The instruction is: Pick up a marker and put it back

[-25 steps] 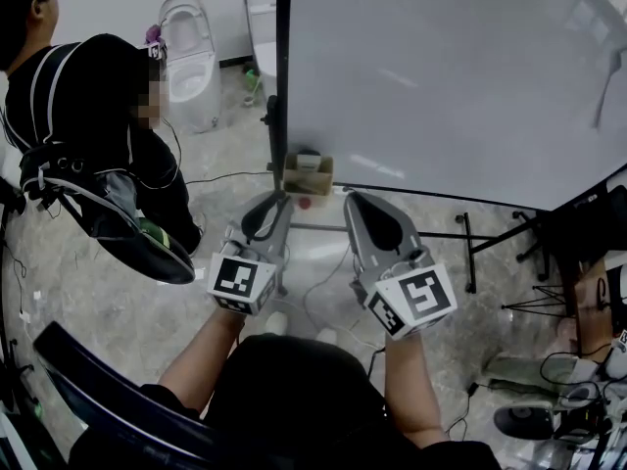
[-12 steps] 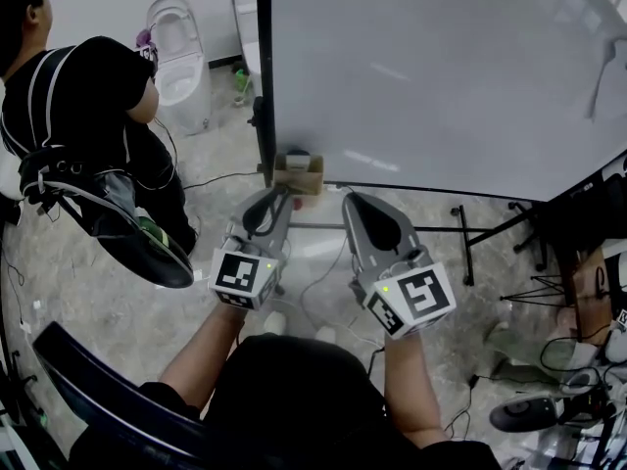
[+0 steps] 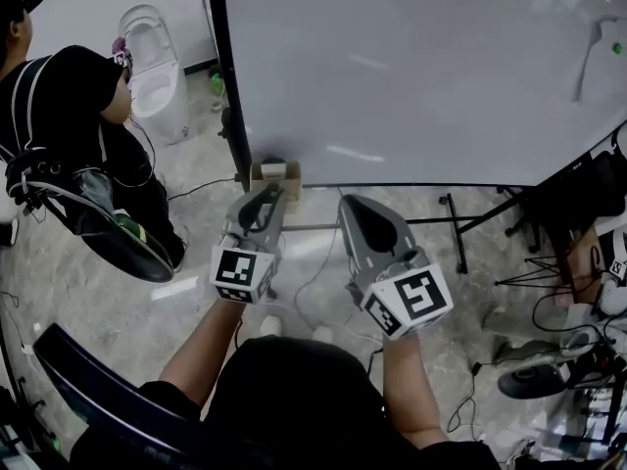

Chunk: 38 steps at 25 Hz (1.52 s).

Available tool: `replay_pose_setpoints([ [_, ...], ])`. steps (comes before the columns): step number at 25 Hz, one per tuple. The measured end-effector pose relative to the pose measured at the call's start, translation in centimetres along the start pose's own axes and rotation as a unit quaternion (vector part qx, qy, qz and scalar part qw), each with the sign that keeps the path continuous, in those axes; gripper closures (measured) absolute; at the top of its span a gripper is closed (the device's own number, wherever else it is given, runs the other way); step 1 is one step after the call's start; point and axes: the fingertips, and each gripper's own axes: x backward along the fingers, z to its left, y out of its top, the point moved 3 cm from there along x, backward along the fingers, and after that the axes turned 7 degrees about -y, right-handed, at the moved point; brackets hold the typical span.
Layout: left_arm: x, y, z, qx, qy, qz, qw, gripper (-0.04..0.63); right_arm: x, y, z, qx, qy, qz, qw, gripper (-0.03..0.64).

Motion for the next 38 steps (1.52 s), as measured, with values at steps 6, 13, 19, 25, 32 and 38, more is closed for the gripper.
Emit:
replay_pose_setpoints([
  [6,-3.3,-2.1,2.1,0.002,-0.016,0.017,0.9997,0.523,-2.2,-0.2,-1.7,-0.003,-0.018,0.012,1.000,0.607],
  [13,-4.9,-5.6,2.6,0.014,-0.023,0.049,0.9985,0.523,-2.9,-1.3,-3.3,-0.009,-0.032,0.027,0.999,0.608],
  [19,-4.5,-7.0,2.8,0.013,-0.026,0.062,0.9977,0.523,-3.4,-1.6,-2.1,-0.007,-0.030,0.034,0.999,0.607],
  [25,-4.5,-8.2,2.8,0.010,-0.032,0.074,0.9967,0.523,-3.8,-1.8,-1.6,-0.005,-0.031,0.033,0.999,0.607],
  [32,-4.7,-8.3,2.7,0.013,-0.033,0.081,0.9961,0.523,-3.8,-1.6,-1.6,-0.004,-0.030,0.035,0.999,0.608],
  [38,-4.9,-8.7,2.4,0.011,-0.036,0.090,0.9952,0.522,-3.7,-1.5,-1.7,-0.002,-0.030,0.037,0.999,0.607],
])
